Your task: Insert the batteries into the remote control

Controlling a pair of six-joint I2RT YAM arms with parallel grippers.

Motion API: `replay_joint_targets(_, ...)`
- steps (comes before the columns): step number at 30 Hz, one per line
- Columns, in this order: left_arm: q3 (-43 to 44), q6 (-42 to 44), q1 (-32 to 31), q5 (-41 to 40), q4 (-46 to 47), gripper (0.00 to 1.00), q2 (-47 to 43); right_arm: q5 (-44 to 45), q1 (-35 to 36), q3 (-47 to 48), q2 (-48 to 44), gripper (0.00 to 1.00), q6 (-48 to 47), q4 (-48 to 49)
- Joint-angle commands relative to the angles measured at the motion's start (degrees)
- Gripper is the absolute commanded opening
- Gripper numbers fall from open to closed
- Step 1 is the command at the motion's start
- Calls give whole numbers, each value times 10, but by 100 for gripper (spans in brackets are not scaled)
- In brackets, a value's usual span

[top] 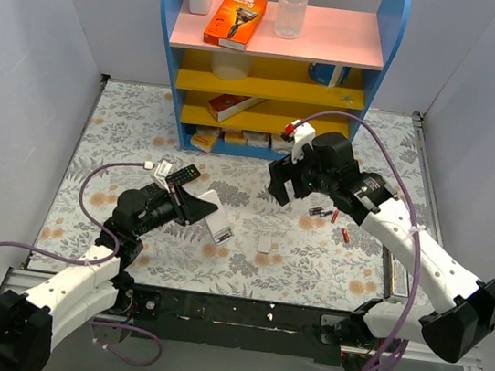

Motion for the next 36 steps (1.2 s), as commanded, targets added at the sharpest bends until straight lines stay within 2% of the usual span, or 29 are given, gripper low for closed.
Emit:
replay_joint_targets(1, -4, 18, 1, -17, 3, 0, -18, 45, -63, -4, 37, 88, 82, -66)
replay_joint_targets(3, -5, 18, 1, -17, -1, 0, -23, 55, -96, -10, 56, 86, 100, -74)
replay_joint_targets(8, 3, 36, 1, -17, -32, 0, -32, 60, -172, -41, 101, 70, 145, -79)
replay_joint_targets(13, 10, 56, -2, -30, -58, 0, -46, 65, -209, -64, 143, 53, 185, -63)
replay_joint_targets(21, 14, 81, -19, -47, -88, 0, -60, 72, -243, -82, 204, 39, 200, -18)
replay_joint_targets(27, 15, 86, -23, -55, -98, 0, -67, 85, -250, -77, 233, 36, 185, -5)
replay_joint_targets(32, 15, 85, -23, -53, -99, 0, -64, 93, -253, -68, 256, 28, 170, 6)
replay_joint_targets(36, 15, 83, -23, -46, -98, 0, -59, 89, -254, -60, 271, 27, 157, 8)
